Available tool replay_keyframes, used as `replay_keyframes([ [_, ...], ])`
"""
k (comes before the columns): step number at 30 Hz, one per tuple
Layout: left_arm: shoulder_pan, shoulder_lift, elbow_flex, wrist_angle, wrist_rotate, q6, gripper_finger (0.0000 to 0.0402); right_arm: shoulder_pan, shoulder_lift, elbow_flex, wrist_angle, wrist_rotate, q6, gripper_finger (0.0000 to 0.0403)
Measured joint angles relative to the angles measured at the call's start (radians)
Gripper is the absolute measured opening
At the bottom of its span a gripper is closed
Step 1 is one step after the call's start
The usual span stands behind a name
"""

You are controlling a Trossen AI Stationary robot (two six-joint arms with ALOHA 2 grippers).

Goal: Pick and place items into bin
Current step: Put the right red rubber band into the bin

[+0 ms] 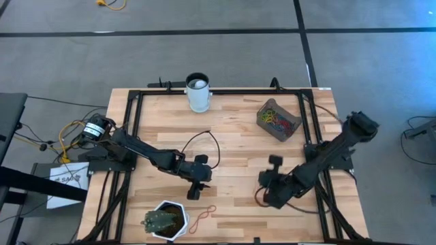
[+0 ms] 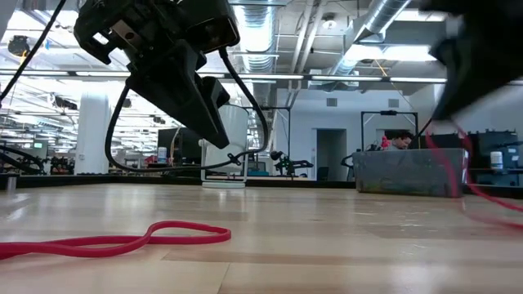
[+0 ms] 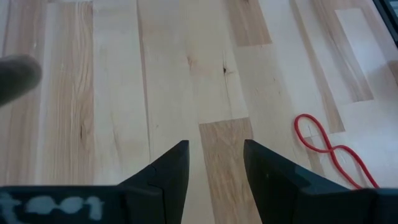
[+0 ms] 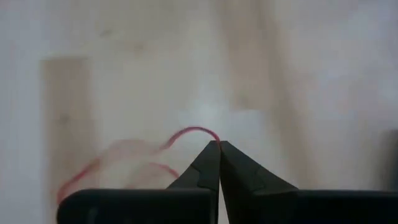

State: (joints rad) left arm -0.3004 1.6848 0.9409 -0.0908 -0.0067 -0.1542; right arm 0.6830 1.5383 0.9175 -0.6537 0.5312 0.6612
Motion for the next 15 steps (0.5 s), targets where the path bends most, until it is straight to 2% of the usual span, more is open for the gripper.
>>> replay_keyframes([
  [3, 0.0, 0.0, 0.0, -0.003, 0.0, -0.008, 0.0141, 0.0, -0.092, 0.069, -0.243, 0.138, 0.031, 0.0001],
  [8, 0.0, 0.0, 0.0, -0.004, -0.012, -0.008, 0.0141, -0.041, -0.235, 0.134, -0.603, 0.377, 0.191, 0.0001],
  [11, 0.0, 0.0, 0.0, -0.003, -0.033, -0.008, 0.0141, -0.116, -0.335, 0.137, -0.732, 0.417, 0.203, 0.0],
  [15, 0.001, 0.0, 0.0, 0.0, -0.035, -0.008, 0.0141, -0.272, -0.454, 0.138, -0.777, 0.483, 0.202, 0.0],
])
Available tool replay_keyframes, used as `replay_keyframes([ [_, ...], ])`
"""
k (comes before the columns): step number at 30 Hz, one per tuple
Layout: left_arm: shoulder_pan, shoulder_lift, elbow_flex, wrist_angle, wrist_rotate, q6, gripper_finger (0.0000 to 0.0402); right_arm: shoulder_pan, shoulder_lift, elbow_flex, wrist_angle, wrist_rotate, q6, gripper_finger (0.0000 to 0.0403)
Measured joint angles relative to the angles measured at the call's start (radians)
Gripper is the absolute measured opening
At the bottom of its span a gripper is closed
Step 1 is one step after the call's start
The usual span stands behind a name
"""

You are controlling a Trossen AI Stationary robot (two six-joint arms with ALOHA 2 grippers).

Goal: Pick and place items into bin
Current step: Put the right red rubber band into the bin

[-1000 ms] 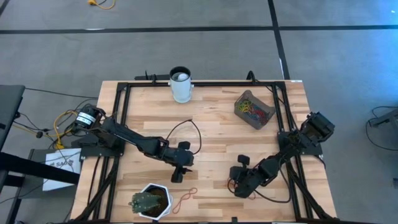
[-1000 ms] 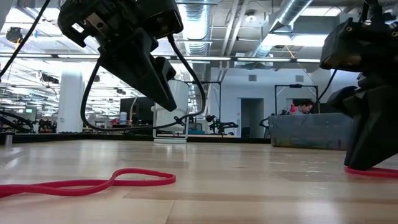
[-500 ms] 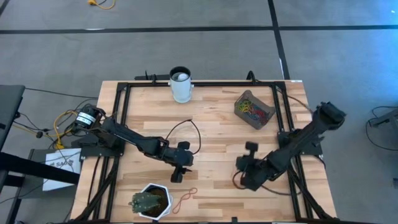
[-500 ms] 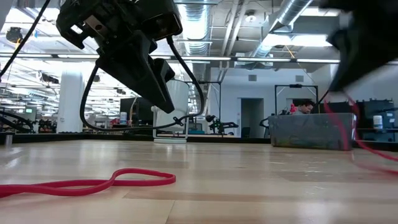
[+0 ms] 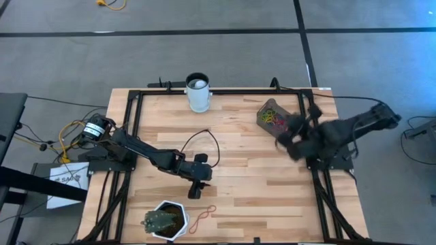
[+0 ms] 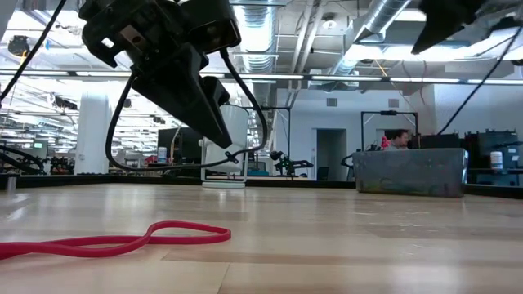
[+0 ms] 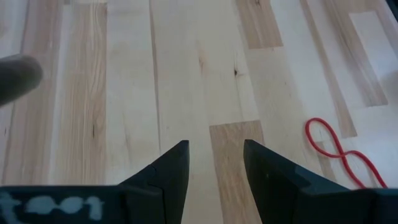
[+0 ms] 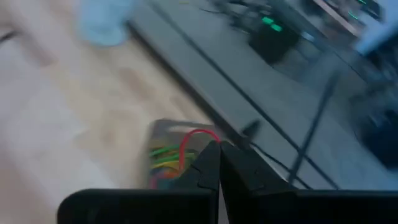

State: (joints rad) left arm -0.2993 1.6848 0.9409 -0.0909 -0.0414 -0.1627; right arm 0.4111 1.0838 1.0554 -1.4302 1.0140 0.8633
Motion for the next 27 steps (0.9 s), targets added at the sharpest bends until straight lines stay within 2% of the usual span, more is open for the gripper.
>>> replay_keyframes([
  [4, 0.0, 0.0, 0.0, 0.004, -0.002, -0.011, 0.0141, -0.182, -0.086, 0.0, 0.0, 0.004, -0.006, 0.0],
  [9, 0.0, 0.0, 0.0, 0.004, -0.018, -0.026, 0.0141, -0.357, -0.117, -0.026, 0.018, -0.041, -0.008, 0.0],
  [15, 0.0, 0.0, 0.0, 0.004, -0.019, -0.026, 0.0141, -0.492, -0.114, -0.22, 0.256, -0.079, -0.184, 0.0],
  [17, 0.0, 0.0, 0.0, 0.004, -0.019, -0.026, 0.0141, -0.535, -0.105, -0.26, 0.359, -0.135, -0.297, 0.0],
  [20, 0.0, 0.0, 0.0, 0.003, -0.019, -0.026, 0.0141, -0.591, -0.077, -0.262, 0.454, -0.25, -0.392, 0.0],
  [27, -0.002, 0.0, 0.0, 0.005, -0.023, -0.022, 0.0141, -0.705, 0.004, -0.262, 0.497, -0.309, -0.444, 0.0],
])
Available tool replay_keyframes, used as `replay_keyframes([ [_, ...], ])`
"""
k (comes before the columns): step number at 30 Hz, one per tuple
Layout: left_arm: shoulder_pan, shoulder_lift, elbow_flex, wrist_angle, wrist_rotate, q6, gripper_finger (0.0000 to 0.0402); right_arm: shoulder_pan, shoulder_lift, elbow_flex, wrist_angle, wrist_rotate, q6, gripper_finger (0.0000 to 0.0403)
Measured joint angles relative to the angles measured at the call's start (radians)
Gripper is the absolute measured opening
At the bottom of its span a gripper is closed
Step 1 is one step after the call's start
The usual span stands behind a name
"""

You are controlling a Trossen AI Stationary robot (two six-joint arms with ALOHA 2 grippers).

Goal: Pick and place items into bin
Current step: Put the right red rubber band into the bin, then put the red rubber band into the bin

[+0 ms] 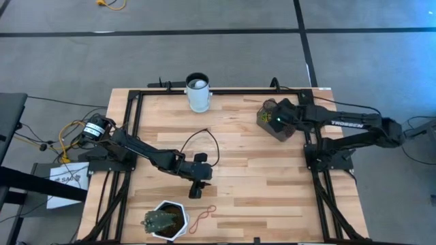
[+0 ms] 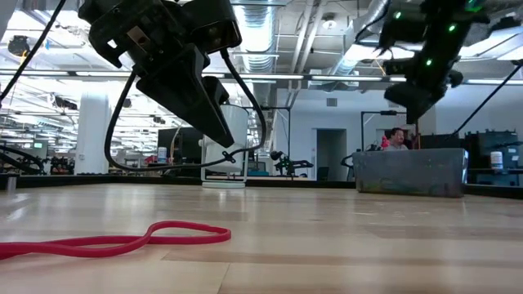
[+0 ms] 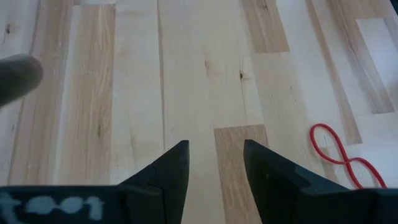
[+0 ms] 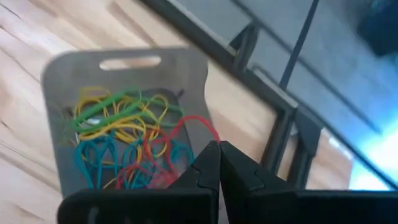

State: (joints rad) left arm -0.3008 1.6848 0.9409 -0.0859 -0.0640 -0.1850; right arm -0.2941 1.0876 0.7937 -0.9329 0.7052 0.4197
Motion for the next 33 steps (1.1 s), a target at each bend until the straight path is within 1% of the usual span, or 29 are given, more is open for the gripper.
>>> replay_keyframes([
  [4, 0.0, 0.0, 0.0, 0.001, -0.004, 0.001, 0.0141, -0.081, 0.073, 0.0, 0.019, -0.093, -0.008, 0.0],
  [9, 0.0, 0.0, 0.0, 0.002, -0.004, 0.004, 0.0141, -0.168, 0.197, 0.0, 0.066, -0.202, -0.033, 0.0],
  [15, 0.0, 0.0, 0.0, 0.002, -0.004, 0.004, 0.0141, -0.219, 0.333, 0.0, 0.112, -0.265, -0.036, 0.0005],
  [19, 0.0, 0.0, 0.0, 0.001, -0.004, 0.004, 0.0141, -0.236, 0.395, 0.0, 0.116, -0.266, -0.045, 0.0019],
  [25, 0.0, 0.0, 0.0, 0.002, -0.004, 0.004, 0.0141, -0.245, 0.424, 0.002, 0.121, -0.265, -0.09, 0.0052],
  [29, 0.0, 0.0, 0.0, 0.002, -0.004, 0.004, 0.0141, -0.245, 0.402, 0.005, 0.131, -0.261, -0.122, 0.007],
  [33, 0.0, 0.0, 0.0, 0.002, -0.004, 0.004, 0.0141, -0.229, 0.361, 0.045, 0.131, -0.261, -0.165, 0.0076],
])
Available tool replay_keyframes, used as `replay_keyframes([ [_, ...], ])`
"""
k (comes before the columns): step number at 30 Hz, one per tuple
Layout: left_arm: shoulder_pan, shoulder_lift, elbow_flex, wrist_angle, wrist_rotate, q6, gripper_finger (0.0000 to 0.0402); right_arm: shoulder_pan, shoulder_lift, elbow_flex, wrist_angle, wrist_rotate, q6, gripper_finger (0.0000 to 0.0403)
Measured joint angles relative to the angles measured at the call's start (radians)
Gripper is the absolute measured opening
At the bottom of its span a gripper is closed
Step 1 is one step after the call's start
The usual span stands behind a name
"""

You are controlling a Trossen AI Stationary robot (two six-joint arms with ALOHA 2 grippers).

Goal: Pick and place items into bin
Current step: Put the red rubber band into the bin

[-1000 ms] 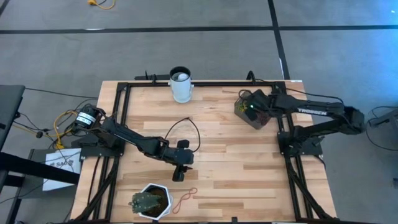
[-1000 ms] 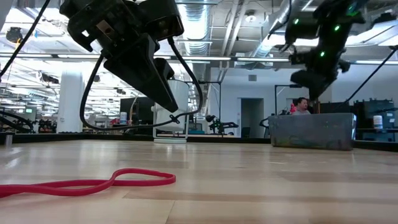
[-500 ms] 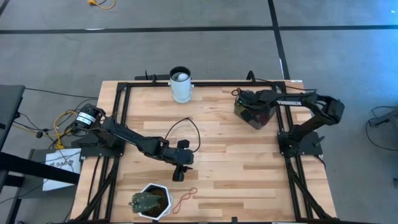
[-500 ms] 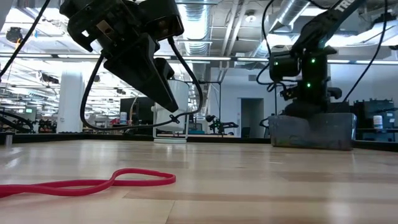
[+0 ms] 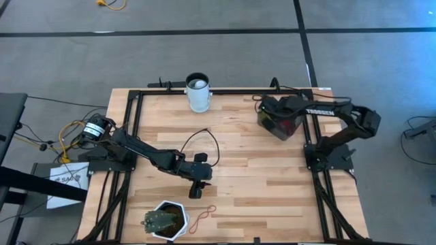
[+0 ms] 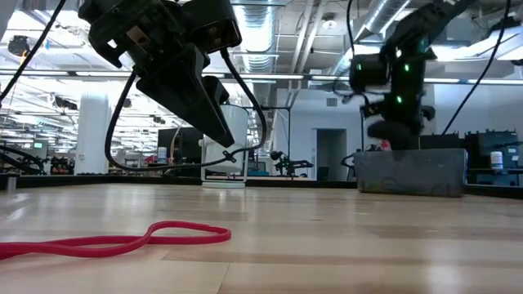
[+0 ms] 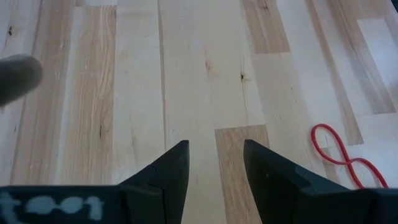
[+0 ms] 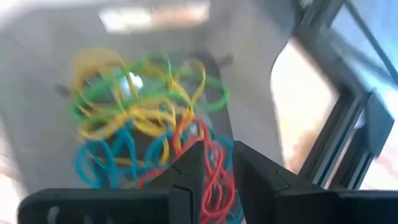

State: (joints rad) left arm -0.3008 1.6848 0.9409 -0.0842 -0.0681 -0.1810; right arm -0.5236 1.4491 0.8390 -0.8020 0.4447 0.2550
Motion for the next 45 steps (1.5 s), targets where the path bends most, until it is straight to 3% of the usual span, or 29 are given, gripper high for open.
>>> replay_keyframes([
  [3, 0.0, 0.0, 0.0, 0.0, 0.018, -0.012, 0.0141, 0.018, -0.041, 0.052, -0.011, -0.001, -0.009, 0.0077],
  [8, 0.0, 0.0, 0.0, 0.014, 0.174, -0.115, 0.0141, 0.089, -0.131, 0.15, -0.021, -0.019, -0.047, 0.0077],
  [17, -0.044, 0.0, 0.0, 0.19, 0.316, -0.171, 0.0141, 0.32, -0.261, 0.186, 0.198, -0.25, -0.081, 0.0077],
  [21, -0.08, 0.001, 0.0, 0.188, 0.313, -0.171, 0.0141, 0.431, -0.25, 0.169, 0.257, -0.256, -0.082, 0.0077],
  [27, -0.091, 0.002, 0.001, 0.201, 0.22, -0.129, 0.0141, 0.549, -0.162, 0.152, 0.294, -0.256, -0.082, 0.0077],
  [33, -0.034, 0.002, 0.001, 0.173, 0.301, -0.189, 0.0141, 0.581, -0.068, 0.152, 0.324, -0.254, -0.083, 0.0077],
  [38, -0.024, 0.055, 0.101, 0.02, 0.321, -0.151, 0.0141, 0.562, -0.038, 0.157, 0.354, -0.253, -0.138, 0.0077],
  [45, -0.044, 0.303, 0.429, -0.366, 0.357, -0.011, 0.0141, 0.515, -0.045, 0.191, 0.37, -0.253, -0.151, 0.0077],
])
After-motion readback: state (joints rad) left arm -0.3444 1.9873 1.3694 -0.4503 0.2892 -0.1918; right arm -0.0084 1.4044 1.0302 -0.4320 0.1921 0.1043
